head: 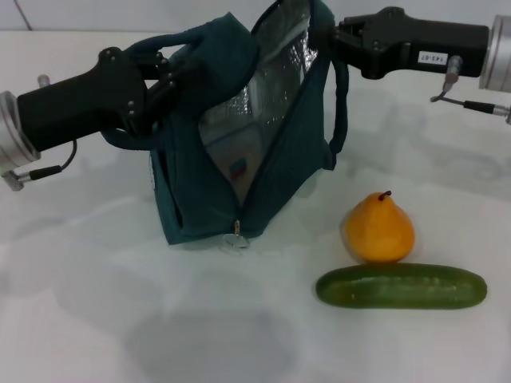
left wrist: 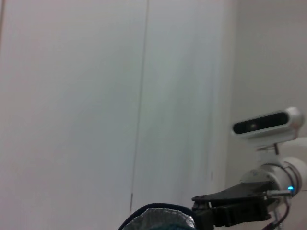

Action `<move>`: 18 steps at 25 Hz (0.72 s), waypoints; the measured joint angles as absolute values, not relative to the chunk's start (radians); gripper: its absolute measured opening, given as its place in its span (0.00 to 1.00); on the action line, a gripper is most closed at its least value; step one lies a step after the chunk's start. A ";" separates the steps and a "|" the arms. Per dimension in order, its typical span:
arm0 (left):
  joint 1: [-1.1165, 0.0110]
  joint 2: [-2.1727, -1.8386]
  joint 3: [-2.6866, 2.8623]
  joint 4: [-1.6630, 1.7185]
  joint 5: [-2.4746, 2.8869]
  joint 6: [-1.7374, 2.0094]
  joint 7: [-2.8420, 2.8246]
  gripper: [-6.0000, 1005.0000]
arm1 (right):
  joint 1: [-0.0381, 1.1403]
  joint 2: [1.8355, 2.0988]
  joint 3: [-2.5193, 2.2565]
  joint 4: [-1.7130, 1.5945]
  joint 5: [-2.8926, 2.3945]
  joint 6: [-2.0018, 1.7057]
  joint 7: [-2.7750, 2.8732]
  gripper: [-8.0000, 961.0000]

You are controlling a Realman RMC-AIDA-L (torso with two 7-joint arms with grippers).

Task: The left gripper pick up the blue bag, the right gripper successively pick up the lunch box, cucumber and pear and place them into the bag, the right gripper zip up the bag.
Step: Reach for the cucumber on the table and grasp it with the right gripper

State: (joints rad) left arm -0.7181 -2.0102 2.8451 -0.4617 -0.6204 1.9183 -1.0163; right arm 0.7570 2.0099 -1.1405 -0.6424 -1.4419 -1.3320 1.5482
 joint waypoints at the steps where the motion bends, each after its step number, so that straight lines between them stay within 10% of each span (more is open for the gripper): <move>1: -0.719 -2.015 2.845 -0.462 -0.621 1.901 -1.019 0.05 | 0.760 2.011 -1.148 -0.637 -1.444 -1.321 1.548 0.09; 18: -0.715 -2.068 2.844 -0.462 -0.678 1.752 -1.004 0.05 | 0.723 2.014 -1.152 -0.651 -1.437 -1.259 1.537 0.18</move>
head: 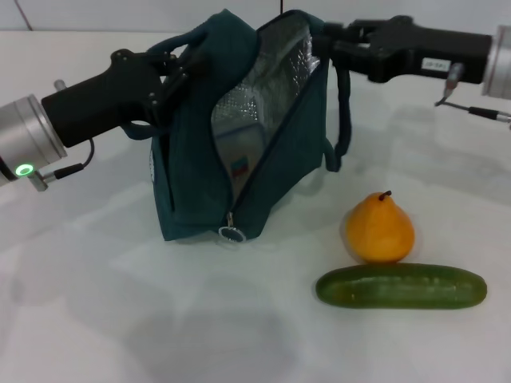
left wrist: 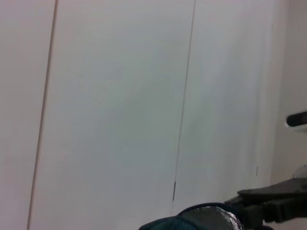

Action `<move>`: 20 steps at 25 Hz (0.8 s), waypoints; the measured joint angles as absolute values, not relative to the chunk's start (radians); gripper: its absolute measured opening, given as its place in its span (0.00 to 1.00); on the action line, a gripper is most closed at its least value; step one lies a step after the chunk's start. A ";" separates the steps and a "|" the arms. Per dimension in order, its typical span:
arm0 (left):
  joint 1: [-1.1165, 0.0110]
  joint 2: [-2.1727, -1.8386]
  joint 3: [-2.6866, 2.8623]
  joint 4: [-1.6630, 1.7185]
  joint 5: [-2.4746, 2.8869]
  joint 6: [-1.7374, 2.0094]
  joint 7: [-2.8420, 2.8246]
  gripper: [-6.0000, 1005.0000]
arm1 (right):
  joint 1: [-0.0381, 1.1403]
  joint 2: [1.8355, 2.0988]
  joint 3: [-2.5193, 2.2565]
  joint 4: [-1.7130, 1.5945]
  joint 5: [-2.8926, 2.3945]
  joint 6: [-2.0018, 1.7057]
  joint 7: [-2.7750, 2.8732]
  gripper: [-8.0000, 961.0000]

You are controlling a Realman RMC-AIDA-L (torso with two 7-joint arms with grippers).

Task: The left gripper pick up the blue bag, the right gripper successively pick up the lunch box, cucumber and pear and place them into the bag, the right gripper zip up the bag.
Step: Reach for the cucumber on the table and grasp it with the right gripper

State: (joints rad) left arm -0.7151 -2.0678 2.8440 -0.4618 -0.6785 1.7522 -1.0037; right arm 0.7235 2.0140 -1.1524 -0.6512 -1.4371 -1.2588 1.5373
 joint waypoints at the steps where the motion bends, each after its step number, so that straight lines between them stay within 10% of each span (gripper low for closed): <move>1: -0.716 -2.071 2.844 -0.462 -0.679 1.747 -1.004 0.05 | 0.714 2.015 -1.132 -0.654 -1.436 -1.259 1.537 0.21; 9: -0.723 -2.080 2.844 -0.462 -0.680 1.716 -1.003 0.05 | 0.623 2.006 -1.020 -0.669 -1.341 -1.351 1.495 0.49; 20: -0.728 -2.082 2.844 -0.406 -0.699 1.648 -1.005 0.05 | 0.467 1.983 -1.023 -0.851 -1.543 -1.253 1.657 0.50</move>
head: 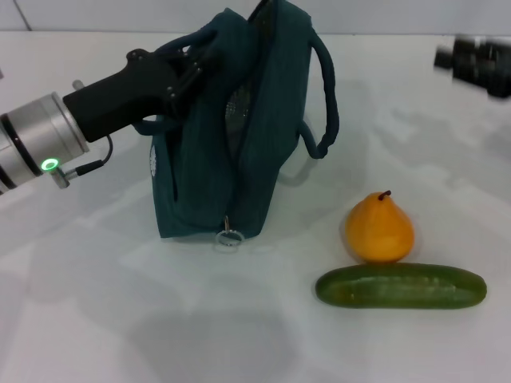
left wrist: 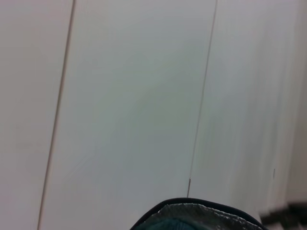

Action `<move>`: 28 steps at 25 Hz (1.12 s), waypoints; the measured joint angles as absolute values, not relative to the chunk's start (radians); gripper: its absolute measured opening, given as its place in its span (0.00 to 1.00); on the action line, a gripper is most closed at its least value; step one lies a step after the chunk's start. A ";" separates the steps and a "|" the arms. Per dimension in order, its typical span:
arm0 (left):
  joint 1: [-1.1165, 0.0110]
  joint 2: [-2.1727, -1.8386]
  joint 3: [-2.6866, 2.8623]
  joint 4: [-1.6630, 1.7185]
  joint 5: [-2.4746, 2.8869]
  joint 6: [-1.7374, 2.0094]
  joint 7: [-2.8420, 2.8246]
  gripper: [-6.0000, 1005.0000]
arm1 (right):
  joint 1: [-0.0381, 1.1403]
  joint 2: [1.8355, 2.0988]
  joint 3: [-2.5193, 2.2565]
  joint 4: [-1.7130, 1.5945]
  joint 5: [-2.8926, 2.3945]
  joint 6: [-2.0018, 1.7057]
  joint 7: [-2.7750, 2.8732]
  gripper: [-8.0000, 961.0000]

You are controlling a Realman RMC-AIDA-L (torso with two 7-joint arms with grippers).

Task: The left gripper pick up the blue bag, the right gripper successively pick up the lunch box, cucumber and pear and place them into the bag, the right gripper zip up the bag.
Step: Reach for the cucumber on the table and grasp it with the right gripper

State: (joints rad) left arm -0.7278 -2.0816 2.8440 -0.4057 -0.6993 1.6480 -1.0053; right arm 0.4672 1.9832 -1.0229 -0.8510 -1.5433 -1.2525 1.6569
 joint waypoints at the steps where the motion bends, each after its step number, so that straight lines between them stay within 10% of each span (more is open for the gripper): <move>1: -0.728 -2.082 2.844 -0.402 -0.702 1.644 -1.007 0.05 | 0.470 1.980 -1.024 -0.874 -1.598 -1.267 1.690 0.50; 8: -0.737 -2.084 2.844 -0.332 -0.722 1.593 -0.987 0.05 | 0.529 1.956 -1.022 -0.966 -1.860 -1.457 1.854 0.50; 17: -0.749 -2.084 2.844 -0.302 -0.741 1.564 -0.983 0.05 | 0.625 1.964 -1.051 -1.134 -2.174 -1.754 1.975 0.82; 28: -0.750 -2.083 2.844 -0.302 -0.761 1.563 -0.983 0.05 | 0.681 2.009 -1.241 -1.180 -2.387 -1.768 2.020 0.91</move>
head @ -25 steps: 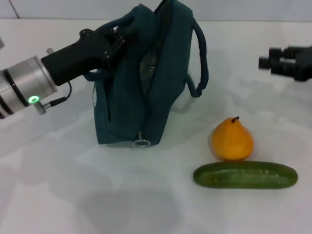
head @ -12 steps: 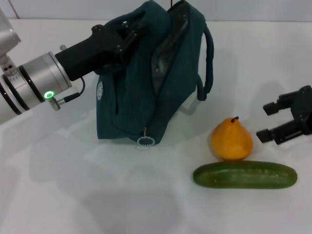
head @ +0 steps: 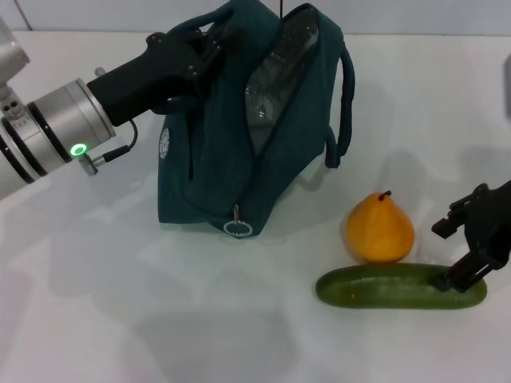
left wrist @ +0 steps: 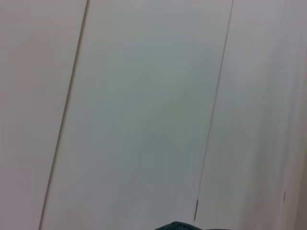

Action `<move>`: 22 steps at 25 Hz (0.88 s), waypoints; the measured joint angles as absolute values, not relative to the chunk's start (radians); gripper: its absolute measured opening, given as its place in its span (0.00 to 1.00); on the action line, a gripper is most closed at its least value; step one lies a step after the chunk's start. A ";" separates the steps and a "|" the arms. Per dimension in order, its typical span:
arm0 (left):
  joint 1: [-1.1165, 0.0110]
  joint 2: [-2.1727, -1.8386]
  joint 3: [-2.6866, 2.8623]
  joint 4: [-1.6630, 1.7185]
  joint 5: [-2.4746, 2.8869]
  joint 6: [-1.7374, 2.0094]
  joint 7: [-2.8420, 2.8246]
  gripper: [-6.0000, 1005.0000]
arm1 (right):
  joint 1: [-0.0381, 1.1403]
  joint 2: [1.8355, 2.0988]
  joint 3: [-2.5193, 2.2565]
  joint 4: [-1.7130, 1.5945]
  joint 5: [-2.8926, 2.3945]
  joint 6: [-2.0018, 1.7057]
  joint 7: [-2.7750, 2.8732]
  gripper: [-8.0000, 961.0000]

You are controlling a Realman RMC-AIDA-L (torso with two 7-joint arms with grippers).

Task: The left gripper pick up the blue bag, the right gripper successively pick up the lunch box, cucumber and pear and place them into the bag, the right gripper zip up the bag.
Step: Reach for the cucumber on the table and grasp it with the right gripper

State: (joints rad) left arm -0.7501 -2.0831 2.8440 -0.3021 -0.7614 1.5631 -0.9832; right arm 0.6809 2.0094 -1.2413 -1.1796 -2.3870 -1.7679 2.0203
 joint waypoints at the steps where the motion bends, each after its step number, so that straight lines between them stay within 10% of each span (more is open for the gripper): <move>1: -0.750 -2.083 2.844 -0.302 -0.764 1.563 -0.983 0.05 | 0.685 2.013 -1.261 -1.177 -2.401 -1.759 2.027 0.91; 22: -0.752 -2.083 2.844 -0.302 -0.787 1.563 -0.972 0.05 | 0.730 2.026 -1.550 -1.120 -2.415 -1.626 2.112 0.91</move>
State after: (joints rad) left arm -0.7525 -2.0832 2.8439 -0.3021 -0.7870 1.5631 -0.9720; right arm 0.7298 2.0263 -1.5503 -1.1199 -2.4152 -1.6258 2.1124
